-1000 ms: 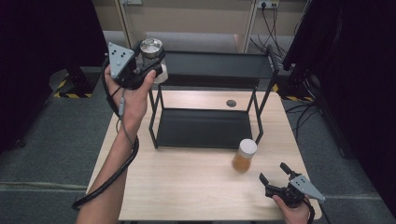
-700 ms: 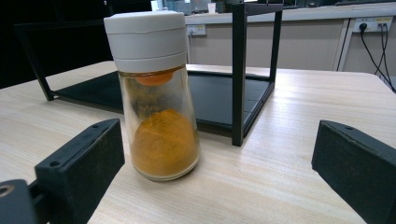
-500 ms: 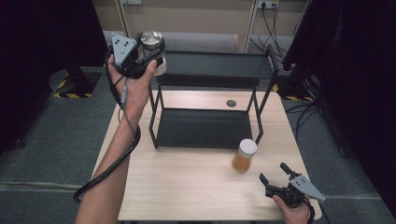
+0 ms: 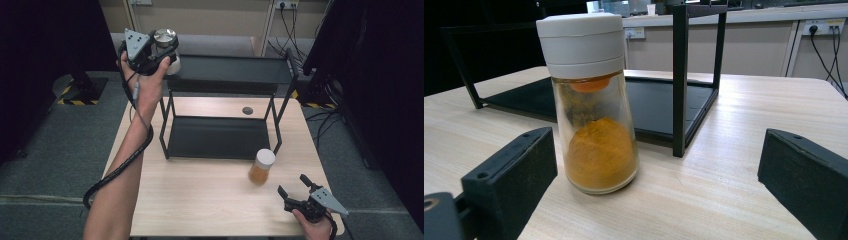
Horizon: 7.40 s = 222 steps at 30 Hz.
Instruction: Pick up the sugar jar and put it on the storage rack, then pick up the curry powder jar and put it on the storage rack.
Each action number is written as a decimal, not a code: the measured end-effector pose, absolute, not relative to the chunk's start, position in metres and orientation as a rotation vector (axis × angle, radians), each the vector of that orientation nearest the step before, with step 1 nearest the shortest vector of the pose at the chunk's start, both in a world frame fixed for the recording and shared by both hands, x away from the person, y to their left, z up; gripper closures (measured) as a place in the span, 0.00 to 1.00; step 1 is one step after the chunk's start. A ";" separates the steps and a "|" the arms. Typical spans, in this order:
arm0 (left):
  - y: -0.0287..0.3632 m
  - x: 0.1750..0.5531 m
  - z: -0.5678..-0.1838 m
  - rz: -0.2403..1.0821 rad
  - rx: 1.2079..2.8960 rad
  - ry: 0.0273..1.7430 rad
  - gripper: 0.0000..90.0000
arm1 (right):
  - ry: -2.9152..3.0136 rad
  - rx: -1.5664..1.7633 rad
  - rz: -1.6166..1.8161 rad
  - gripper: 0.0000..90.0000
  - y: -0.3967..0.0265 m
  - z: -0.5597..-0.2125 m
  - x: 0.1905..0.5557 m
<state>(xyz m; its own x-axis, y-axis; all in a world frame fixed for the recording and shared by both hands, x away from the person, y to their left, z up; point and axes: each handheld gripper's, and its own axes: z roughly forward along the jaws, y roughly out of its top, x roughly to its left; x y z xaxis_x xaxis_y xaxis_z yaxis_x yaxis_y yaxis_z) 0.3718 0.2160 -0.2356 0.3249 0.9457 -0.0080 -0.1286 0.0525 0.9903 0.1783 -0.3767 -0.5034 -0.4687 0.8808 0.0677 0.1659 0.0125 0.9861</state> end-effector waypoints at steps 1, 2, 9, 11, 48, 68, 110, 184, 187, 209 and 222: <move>0.216 0.373 -0.236 1.005 1.227 0.889 0.39 | 1.685 1.082 1.506 0.03 -0.377 -0.503 0.178; 0.215 0.374 -0.236 1.008 1.229 0.894 0.39 | 1.685 1.081 1.506 0.03 -0.377 -0.503 0.178; 0.214 0.380 -0.239 0.999 1.247 0.916 0.39 | 1.685 1.079 1.507 0.03 -0.377 -0.503 0.178; 0.213 0.381 -0.240 0.996 1.244 0.921 0.39 | 1.686 1.080 1.507 0.03 -0.377 -0.503 0.178; 0.217 0.329 -0.278 0.989 1.170 0.873 0.14 | 1.693 1.072 1.499 0.02 -0.376 -0.503 0.179; 0.219 0.295 -0.334 0.940 1.183 0.877 0.14 | 1.696 1.068 1.492 0.02 -0.375 -0.502 0.178; 0.230 0.245 -0.467 0.748 1.280 0.884 0.13 | 1.697 1.065 1.488 0.02 -0.374 -0.502 0.178; 0.233 0.228 -0.524 0.716 1.399 0.950 0.14 | 1.806 0.877 1.488 0.32 -0.326 -0.465 0.243; 0.233 0.228 -0.524 0.717 1.401 0.947 0.14 | 1.806 0.876 1.491 0.35 -0.325 -0.465 0.244; 0.233 0.228 -0.524 0.713 1.400 0.950 0.14 | 1.751 0.882 1.533 0.38 -0.322 -0.457 0.234; 0.233 0.228 -0.524 0.713 1.399 0.951 0.14 | 1.676 0.813 1.579 0.38 -0.315 -0.427 0.224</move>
<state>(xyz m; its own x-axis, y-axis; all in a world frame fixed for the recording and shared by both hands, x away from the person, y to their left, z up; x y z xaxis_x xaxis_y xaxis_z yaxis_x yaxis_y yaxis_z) 0.2280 0.2331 -0.5237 0.4712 0.8729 -0.1264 0.1237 0.0765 0.9894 0.2240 -0.3153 -0.4273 -0.5696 0.8196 -0.0617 -0.0130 0.0661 0.9977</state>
